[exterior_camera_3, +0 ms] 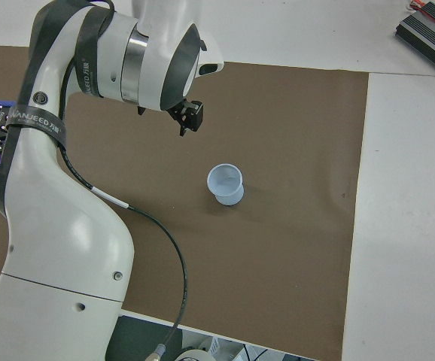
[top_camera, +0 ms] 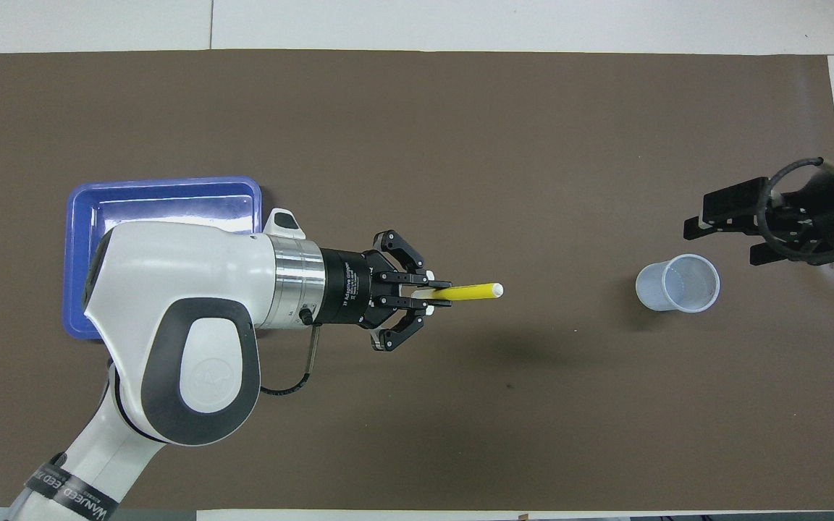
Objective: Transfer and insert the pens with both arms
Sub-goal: 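Grasp the yellow pen tip with the right gripper from the left gripper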
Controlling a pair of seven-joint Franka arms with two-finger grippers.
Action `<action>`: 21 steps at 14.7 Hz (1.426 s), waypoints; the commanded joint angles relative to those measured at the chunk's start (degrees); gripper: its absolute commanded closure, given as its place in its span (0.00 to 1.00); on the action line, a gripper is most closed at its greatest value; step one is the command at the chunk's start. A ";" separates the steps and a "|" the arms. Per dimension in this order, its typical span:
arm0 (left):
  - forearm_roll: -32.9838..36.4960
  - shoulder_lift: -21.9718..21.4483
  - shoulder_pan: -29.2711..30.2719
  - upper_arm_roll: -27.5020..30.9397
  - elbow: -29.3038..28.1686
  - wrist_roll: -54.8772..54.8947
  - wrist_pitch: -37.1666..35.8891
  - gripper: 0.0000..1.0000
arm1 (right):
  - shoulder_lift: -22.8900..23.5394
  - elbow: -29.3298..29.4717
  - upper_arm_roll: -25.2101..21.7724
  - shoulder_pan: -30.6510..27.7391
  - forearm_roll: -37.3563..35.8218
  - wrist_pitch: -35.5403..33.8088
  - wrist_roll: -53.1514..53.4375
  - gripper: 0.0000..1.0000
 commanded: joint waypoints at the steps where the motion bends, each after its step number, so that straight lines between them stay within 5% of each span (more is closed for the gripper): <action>1: -3.25 -2.72 -1.59 0.37 -3.55 -0.65 4.05 1.00 | -1.85 -3.44 0.01 3.06 2.55 4.87 4.91 0.00; 5: -5.10 -2.81 -3.18 0.28 -4.96 -0.65 7.74 1.00 | -8.43 -18.45 -0.34 2.46 18.52 17.25 8.61 0.00; 14: -6.69 -2.72 -4.76 0.10 -5.58 -0.56 10.91 1.00 | -8.62 -18.12 2.12 13.61 19.17 20.96 11.69 0.00; 21: -7.04 -2.72 -4.76 0.10 -5.66 -0.56 10.91 1.00 | -9.05 -19.52 2.21 15.82 18.20 23.07 -0.25 0.09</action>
